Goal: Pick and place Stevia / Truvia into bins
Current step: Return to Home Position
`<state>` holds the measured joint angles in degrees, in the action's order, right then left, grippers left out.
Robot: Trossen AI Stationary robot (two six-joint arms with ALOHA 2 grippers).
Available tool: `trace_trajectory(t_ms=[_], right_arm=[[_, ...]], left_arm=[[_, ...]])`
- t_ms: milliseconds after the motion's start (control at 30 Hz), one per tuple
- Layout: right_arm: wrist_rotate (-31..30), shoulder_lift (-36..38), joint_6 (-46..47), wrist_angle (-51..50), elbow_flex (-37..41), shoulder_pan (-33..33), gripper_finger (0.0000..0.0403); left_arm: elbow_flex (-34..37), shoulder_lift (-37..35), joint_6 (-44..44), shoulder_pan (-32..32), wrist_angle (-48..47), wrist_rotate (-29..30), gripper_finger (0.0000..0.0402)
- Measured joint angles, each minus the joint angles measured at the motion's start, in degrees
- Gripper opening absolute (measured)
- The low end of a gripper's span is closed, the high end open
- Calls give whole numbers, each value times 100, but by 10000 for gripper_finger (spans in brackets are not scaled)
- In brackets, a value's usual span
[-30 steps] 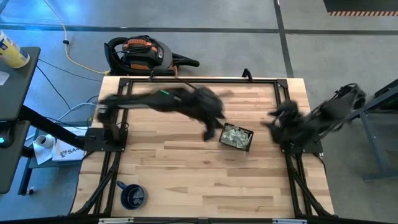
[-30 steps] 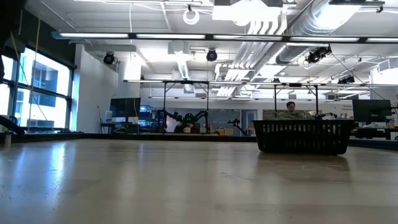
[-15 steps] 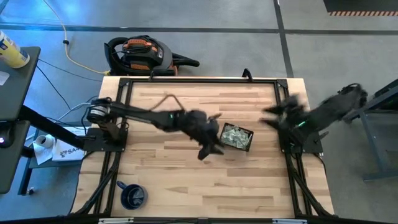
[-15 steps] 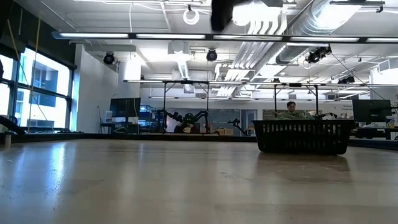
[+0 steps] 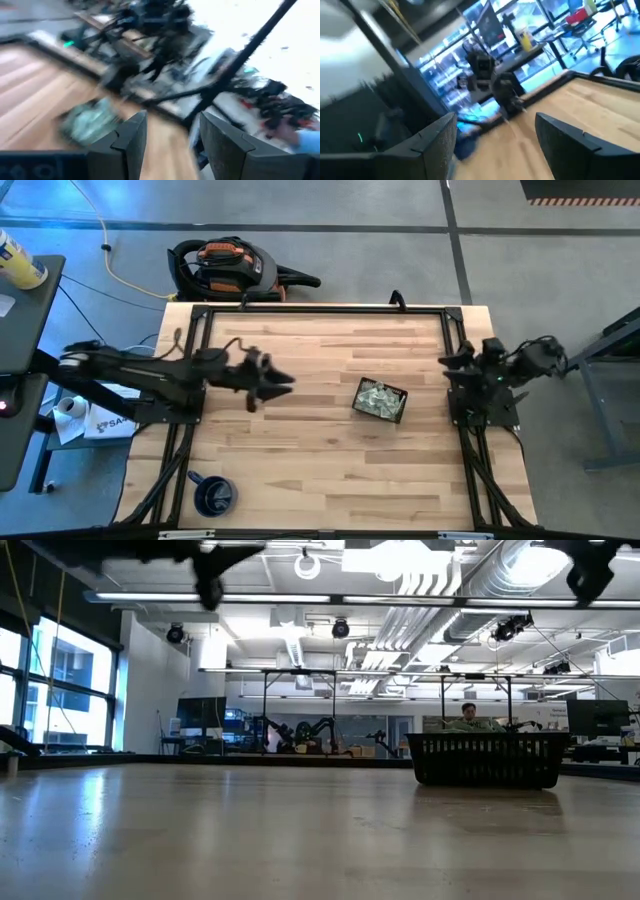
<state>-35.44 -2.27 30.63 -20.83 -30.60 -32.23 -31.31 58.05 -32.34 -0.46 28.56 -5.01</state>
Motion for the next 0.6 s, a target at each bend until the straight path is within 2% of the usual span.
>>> trace_trajectory(t_ms=[33,133,267,400,500,600], right_arm=[[19,204,-191,-75,181,-2,259],[-311,123,-484,-330,310,12,259],[-887,84,-15,-661,511,39,259],[-793,201,687,-609,896,35,259],[-775,133,1574,-926,1128,41,259],[-265,126,1822,-1404,1343,35,259]], left_arm=[[244,-369,-3,-26,-235,147,216],[885,-1486,99,-205,-626,556,216],[1576,-2959,139,-248,-1275,709,216],[2143,-4178,-175,-215,-2330,833,216],[2347,-4934,-199,-218,-3163,845,216],[2421,-5430,-201,-218,-4277,830,216]])
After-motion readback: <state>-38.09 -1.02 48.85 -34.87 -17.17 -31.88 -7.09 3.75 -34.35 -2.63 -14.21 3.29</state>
